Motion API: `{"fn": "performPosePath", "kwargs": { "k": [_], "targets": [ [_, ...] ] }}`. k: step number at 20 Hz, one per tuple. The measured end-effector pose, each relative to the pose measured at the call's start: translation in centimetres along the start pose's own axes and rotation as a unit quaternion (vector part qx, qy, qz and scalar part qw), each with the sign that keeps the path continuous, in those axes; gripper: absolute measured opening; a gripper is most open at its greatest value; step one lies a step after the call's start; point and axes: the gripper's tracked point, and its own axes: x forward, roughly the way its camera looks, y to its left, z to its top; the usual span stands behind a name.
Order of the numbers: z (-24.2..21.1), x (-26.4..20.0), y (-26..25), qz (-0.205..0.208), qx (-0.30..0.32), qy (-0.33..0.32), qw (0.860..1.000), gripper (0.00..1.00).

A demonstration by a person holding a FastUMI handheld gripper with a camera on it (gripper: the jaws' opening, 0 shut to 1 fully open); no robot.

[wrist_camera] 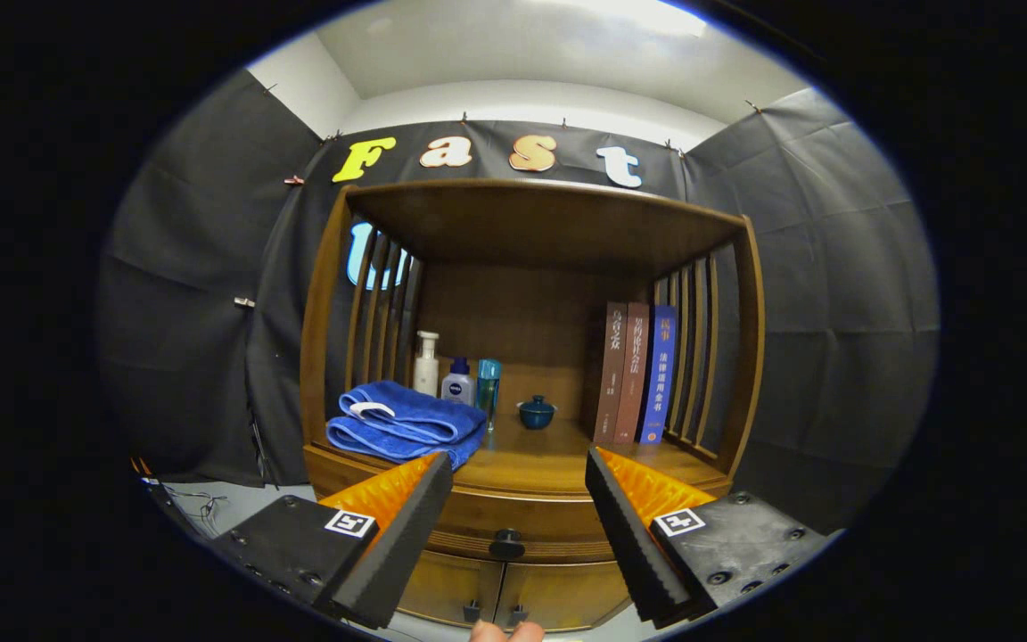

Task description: Pull open the drawer, take out the items inside it, and place them on the countertop above the cabinet.

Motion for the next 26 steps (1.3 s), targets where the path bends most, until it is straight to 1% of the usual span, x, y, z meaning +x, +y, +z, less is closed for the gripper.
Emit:
{"fn": "performPosePath", "kwargs": {
  "k": [2, 5, 9, 14, 17, 19, 21, 22, 24, 25, 26],
  "targets": [
    [-2.2, 1.6, 0.0, -0.003, 0.011, 0.017, 1.000, 0.98],
    [-5.8, 3.2, -0.1, -0.006, 0.008, 0.043, 0.999, 0.98],
    [-10.2, 4.5, -0.2, -0.009, 0.026, 0.074, 0.997, 0.98],
    [-15.5, 6.0, 0.1, -0.016, 0.031, 0.114, 0.993, 0.98],
    [-17.4, 6.5, 0.1, -0.026, 0.032, 0.136, 0.990, 0.98],
    [-18.4, 6.7, 0.4, -0.025, 0.031, 0.145, 0.989, 0.95],
    [-18.6, 7.0, 0.3, -0.027, 0.022, 0.146, 0.989, 0.86],
    [-18.7, 7.2, 0.4, -0.026, 0.020, 0.146, 0.989, 0.79],
    [-19.1, 7.4, 0.3, -0.030, 0.016, 0.151, 0.988, 0.73],
    [-19.7, 7.7, 0.4, -0.027, 0.019, 0.156, 0.987, 0.74],
    [-19.7, 7.6, 0.5, -0.028, 0.019, 0.155, 0.987, 0.66]
  ]
}}
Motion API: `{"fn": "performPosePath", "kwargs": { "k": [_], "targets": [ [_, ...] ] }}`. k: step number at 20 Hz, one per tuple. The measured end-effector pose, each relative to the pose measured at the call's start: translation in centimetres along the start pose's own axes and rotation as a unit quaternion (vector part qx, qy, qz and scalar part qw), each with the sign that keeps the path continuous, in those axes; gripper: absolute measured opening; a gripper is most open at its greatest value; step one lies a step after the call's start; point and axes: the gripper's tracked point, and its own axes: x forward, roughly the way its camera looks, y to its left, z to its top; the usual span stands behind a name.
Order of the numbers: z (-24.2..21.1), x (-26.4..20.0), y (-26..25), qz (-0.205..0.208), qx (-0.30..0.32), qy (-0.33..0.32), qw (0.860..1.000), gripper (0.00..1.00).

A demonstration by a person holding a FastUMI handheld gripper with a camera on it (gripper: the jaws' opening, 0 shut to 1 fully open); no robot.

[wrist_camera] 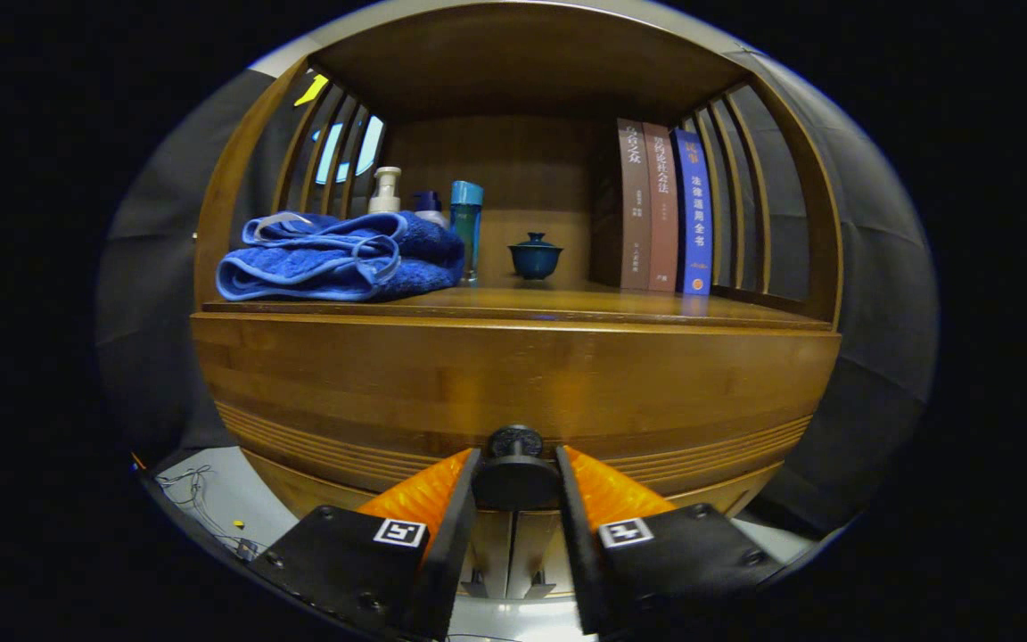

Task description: Pull open the drawer, take out the items inside it, and place them on the countertop above the cabinet.

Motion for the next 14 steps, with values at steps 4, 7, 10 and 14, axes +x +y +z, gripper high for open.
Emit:
{"fn": "performPosePath", "kwargs": {
  "k": [4, 7, 10, 14],
  "targets": [
    [0.5, -0.6, 0.0, -0.009, -0.007, -0.009, 1.000, 0.44],
    [0.6, -0.9, 0.0, -0.008, -0.012, -0.013, 1.000, 0.35],
    [0.6, -1.5, -0.1, -0.010, -0.016, -0.014, 1.000, 0.32],
    [0.2, -3.2, -0.1, -0.007, -0.007, -0.018, 1.000, 0.26]
  ]
}}
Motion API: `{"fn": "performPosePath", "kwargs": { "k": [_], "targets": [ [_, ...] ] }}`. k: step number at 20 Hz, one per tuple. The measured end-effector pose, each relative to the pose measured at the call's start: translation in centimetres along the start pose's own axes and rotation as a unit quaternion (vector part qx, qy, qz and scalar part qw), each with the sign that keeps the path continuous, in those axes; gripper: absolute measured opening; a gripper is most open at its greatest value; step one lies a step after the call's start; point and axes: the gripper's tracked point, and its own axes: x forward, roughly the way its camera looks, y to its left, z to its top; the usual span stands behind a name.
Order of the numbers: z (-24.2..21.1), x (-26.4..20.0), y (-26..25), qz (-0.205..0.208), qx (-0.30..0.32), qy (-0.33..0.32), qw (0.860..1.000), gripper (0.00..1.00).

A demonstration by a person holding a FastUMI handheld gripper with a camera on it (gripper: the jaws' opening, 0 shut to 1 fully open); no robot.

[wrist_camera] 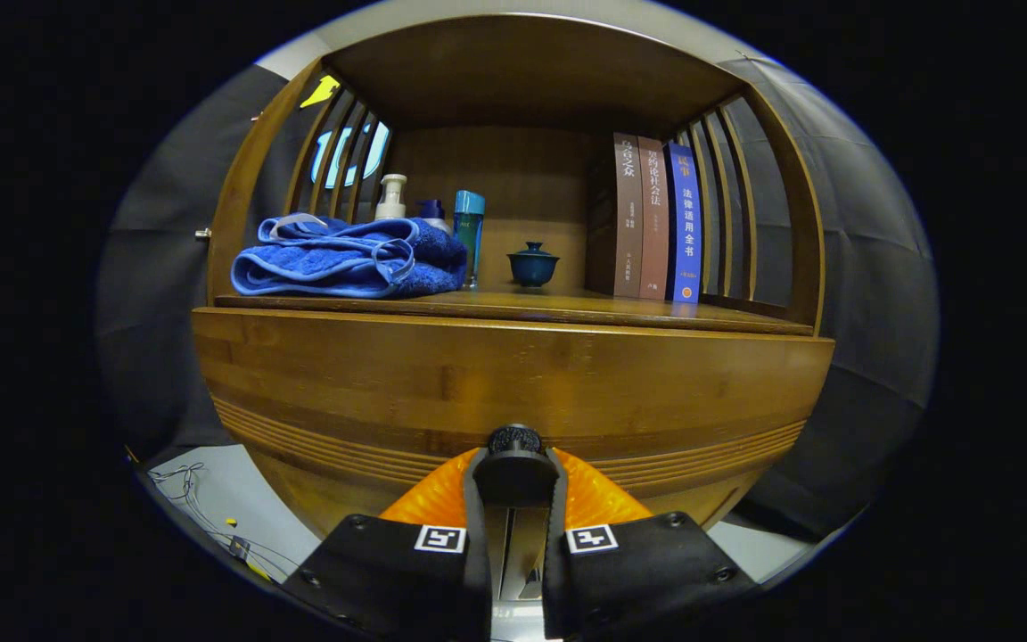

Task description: Pull open the drawer, take out the items inside it, and place them on the countertop above the cabinet.

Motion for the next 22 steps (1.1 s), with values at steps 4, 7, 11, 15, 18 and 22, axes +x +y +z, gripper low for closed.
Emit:
{"fn": "performPosePath", "kwargs": {
  "k": [4, 7, 11, 15, 18, 22],
  "targets": [
    [-0.4, -3.2, -0.1, 0.001, 0.004, 0.000, 1.000, 0.27],
    [-0.8, -6.1, -0.2, 0.002, 0.005, -0.002, 1.000, 0.26],
    [-1.2, -9.2, -0.2, 0.011, 0.006, -0.010, 1.000, 0.26],
    [-2.0, -11.5, -0.3, 0.010, 0.009, -0.006, 1.000, 0.26],
    [-2.3, -12.8, -0.3, 0.010, 0.015, -0.007, 1.000, 0.26],
    [-2.6, -13.6, -0.2, 0.012, 0.012, -0.008, 1.000, 0.26]
  ]
}}
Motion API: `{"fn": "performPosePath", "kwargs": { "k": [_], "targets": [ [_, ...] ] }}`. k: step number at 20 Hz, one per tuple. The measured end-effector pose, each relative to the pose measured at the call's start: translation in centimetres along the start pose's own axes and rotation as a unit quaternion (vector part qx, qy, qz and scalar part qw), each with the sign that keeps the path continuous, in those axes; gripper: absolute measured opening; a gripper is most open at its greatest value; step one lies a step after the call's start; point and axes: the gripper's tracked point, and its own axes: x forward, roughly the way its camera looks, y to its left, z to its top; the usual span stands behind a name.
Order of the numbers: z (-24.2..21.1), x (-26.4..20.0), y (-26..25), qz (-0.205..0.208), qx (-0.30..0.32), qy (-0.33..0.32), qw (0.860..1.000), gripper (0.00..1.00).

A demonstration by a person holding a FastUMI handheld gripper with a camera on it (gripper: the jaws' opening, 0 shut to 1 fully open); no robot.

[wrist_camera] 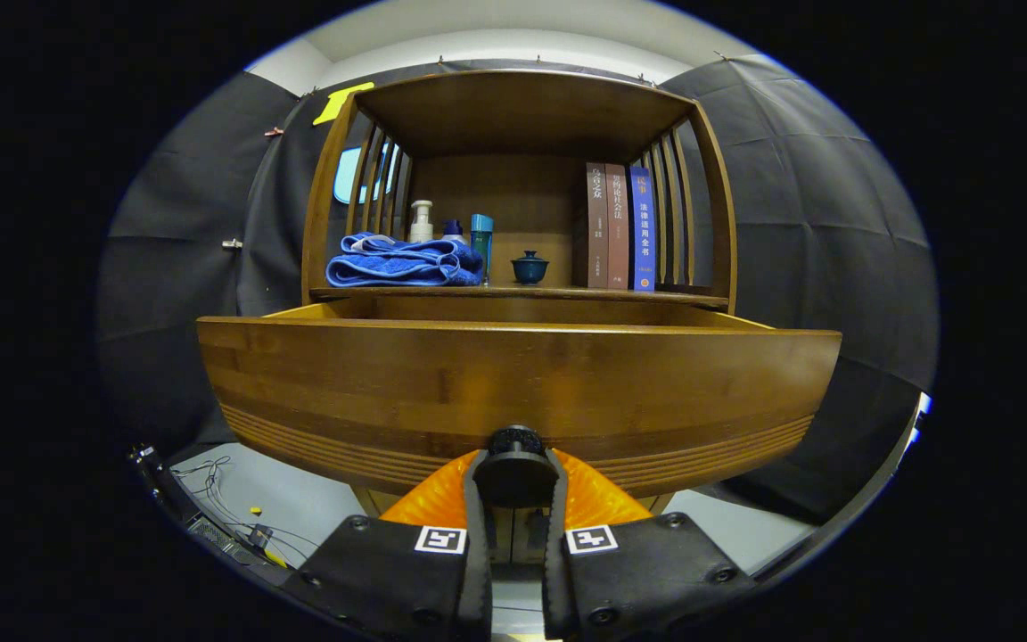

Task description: Pull open the drawer, take out the items inside it, and place them on the countertop above the cabinet.

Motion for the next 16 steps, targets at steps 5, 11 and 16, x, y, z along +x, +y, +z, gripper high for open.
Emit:
{"fn": "performPosePath", "kwargs": {
  "k": [5, 11, 16],
  "targets": [
    [1.9, -1.4, 0.9, 0.016, 0.003, -0.032, 0.999, 0.72],
    [4.9, -3.4, 1.6, 0.001, -0.016, 0.006, 1.000, 0.99],
    [11.4, -3.7, 1.1, -0.047, -0.039, 0.058, 0.996, 0.98]
  ]
}}
